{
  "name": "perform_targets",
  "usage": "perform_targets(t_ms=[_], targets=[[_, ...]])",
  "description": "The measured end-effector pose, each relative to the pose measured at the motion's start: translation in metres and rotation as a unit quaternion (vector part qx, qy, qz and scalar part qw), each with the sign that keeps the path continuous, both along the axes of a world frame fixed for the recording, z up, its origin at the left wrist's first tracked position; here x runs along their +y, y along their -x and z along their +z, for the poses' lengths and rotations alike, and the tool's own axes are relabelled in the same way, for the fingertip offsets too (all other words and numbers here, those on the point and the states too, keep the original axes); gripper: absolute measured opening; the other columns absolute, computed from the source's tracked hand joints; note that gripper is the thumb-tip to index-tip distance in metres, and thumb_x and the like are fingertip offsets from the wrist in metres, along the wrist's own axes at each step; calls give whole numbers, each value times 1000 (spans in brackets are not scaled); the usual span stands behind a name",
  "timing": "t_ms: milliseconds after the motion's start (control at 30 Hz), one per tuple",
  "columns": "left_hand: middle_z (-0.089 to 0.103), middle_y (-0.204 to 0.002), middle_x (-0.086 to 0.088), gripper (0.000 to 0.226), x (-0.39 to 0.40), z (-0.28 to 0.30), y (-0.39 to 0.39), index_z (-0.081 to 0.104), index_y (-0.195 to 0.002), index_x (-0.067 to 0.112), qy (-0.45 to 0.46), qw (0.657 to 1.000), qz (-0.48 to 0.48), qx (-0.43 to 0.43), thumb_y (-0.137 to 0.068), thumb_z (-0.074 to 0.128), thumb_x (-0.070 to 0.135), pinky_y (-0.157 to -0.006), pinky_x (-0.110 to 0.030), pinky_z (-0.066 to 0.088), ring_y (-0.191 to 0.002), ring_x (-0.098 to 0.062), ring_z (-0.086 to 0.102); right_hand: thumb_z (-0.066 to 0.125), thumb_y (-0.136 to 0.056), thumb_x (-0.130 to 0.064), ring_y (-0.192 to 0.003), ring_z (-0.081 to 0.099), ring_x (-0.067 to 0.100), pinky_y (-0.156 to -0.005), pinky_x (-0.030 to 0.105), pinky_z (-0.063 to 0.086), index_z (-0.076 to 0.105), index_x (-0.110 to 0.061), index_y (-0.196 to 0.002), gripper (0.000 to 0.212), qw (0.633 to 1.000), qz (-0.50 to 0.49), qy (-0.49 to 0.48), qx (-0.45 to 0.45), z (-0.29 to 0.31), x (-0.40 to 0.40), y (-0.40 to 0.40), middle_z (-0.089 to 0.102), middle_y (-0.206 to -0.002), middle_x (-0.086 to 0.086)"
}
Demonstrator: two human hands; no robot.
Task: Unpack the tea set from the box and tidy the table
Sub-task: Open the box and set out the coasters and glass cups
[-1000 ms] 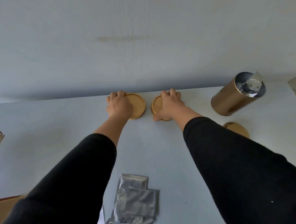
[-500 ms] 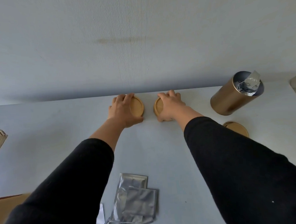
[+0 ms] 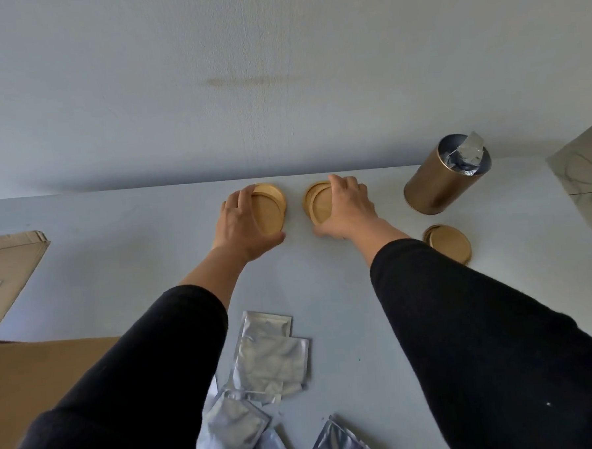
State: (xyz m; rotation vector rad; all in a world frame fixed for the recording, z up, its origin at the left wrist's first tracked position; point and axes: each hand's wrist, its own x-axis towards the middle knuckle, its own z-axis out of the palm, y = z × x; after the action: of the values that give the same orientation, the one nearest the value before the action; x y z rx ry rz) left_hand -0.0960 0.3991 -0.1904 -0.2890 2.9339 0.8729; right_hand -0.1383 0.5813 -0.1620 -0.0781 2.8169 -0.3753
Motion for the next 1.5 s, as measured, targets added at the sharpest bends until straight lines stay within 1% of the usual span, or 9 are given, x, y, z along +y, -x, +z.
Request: perform_targets(t_ms=[167, 367, 567, 767, 933, 1100, 1233, 1333, 1500], targets=[[32, -145, -9, 104, 10, -11, -37, 20, -148, 21, -5, 999, -10, -31, -65, 80, 41, -107, -38, 35, -134, -26, 32, 80, -64, -36, -128, 31, 29, -96, 40, 45, 24, -16, -142, 99, 999, -34, 2, -27, -12, 9, -42, 28, -136, 9], [32, -145, -9, 104, 15, -26, -49, 19, -148, 20, 0, 999, -14, -46, -66, 80, 41, -110, -36, 32, -135, -26, 31, 81, -65, -37, -129, 32, 29, -99, 40, 44, 23, -13, -144, 100, 997, -37, 7, -68, -26, 15, -60, 30, -137, 9], [33, -147, -7, 104, 18, -30, -51, 21, -147, 21, 5, 999, -18, -44, -65, 80, 45, -112, -40, 30, -138, -27, 27, 81, -65, -41, -127, 33, 29, -98, 38, 44, 25, -11, -143, 101, 998, -36, -7, -57, -36, 12, -63, 35, -137, 9], [32, -147, -7, 103, 15, -31, -52, 21, -147, 21, 3, 999, -26, -45, -65, 80, 42, -113, -38, 28, -138, -27, 26, 82, -64, -43, -129, 31, 29, -99, 39, 42, 23, -16, -145, 103, 998, -30, -4, -54, -38, 13, -64, 33, -139, 9], [31, -147, -8, 102, 13, -31, -55, 21, -148, 20, -3, 998, -37, -42, -66, 80, 39, -113, -37, 27, -138, -27, 25, 83, -64, -41, -132, 29, 28, -101, 38, 39, 22, -15, -146, 105, 998, -31, 20, -47, -38, 13, -65, 32, -142, 9], [29, -148, -7, 108, 8, -32, -58, 19, -149, 22, 8, 997, -53, -50, -64, 80, 46, -114, -38, 27, -139, -27, 24, 83, -64, -43, -135, 26, 29, -104, 40, 36, 17, -18, -149, 110, 998, -34, 15, -51, -37, 8, -67, 28, -145, 9], [28, -149, -9, 102, -4, -28, -71, 23, -148, 19, 11, 999, -36, -29, -68, 75, 54, -115, -40, 26, -141, -28, 22, 78, -67, -51, -137, 24, 29, -103, 45, 35, 16, -23, -148, 105, 999, -21, -36, -33, -24, 2, -73, 26, -146, 10], [26, -151, -11, 95, -23, -12, -78, 22, -148, 15, 40, 999, -30, -22, -76, 67, 57, -118, -40, 23, -143, -28, 18, 74, -71, -51, -137, 24, 30, -103, 45, 33, 18, -22, -148, 99, 999, -14, -26, -16, -2, -13, -76, 26, -147, 10], [30, -150, -10, 75, -70, 43, -91, 27, -147, 11, 36, 998, -7, 41, -88, 57, 47, -117, -36, 21, -143, -25, 19, 71, -76, -48, -135, 28, 32, -103, 43, 34, 23, -19, -146, 89, 999, 17, 1, 28, 47, -64, -87, 29, -145, 12]])
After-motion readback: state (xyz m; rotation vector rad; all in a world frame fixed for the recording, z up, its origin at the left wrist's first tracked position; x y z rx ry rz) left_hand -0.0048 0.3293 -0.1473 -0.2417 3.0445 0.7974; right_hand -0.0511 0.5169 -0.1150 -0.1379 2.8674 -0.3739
